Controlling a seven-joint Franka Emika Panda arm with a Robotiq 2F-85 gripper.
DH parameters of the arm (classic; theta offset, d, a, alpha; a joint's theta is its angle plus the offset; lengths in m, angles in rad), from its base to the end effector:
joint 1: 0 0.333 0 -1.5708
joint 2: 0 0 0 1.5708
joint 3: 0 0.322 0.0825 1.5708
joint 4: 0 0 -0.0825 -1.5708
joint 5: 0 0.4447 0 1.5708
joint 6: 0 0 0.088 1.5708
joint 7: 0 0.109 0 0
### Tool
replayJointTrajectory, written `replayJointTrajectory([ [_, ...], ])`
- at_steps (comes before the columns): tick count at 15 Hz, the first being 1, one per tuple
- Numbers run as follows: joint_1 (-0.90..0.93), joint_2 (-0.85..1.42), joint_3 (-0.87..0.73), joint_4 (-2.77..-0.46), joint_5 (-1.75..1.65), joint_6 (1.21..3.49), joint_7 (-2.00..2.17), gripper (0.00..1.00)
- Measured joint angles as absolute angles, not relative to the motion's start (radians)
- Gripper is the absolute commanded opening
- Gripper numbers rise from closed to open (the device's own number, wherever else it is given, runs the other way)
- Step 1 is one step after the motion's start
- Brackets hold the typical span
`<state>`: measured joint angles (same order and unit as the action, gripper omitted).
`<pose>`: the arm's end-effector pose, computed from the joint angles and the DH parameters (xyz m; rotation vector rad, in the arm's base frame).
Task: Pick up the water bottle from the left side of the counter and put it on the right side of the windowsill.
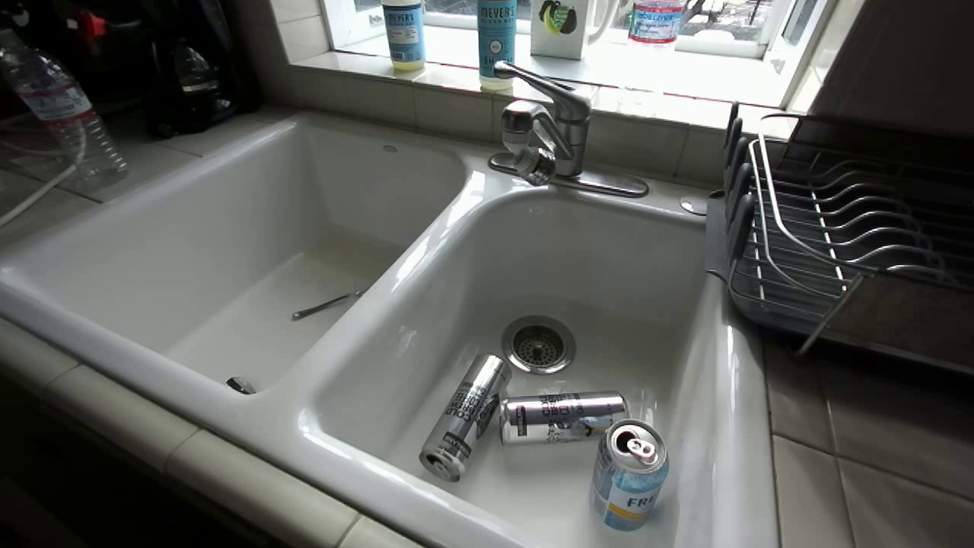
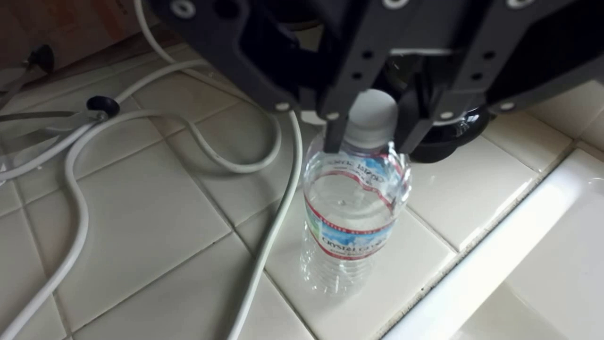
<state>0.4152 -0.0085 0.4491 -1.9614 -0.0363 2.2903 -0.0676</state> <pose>0.4173 0.4885 0.4922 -2.6699 -1.3761 -0.4907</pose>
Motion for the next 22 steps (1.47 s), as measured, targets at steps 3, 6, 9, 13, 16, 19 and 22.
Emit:
replayJointTrajectory([
  [3, 0.415, -0.024, 0.445, -1.961, -0.043, 2.290, -0.049, 0.08],
  [6, 0.401, -0.069, 0.423, -1.963, -0.046, 2.286, 0.001, 0.08],
  [9, 0.363, -0.145, 0.372, -1.985, -0.037, 2.216, 0.062, 0.08],
  [13, 0.296, -0.275, 0.296, -2.087, -0.031, 2.143, 0.127, 0.08],
  [16, 0.252, -0.360, 0.258, -2.172, -0.028, 2.136, 0.167, 0.31],
  [19, 0.251, -0.356, 0.267, -2.166, -0.028, 2.136, 0.164, 0.08],
  [22, 0.216, -0.340, 0.274, -2.155, -0.080, 2.136, 0.228, 0.08],
])
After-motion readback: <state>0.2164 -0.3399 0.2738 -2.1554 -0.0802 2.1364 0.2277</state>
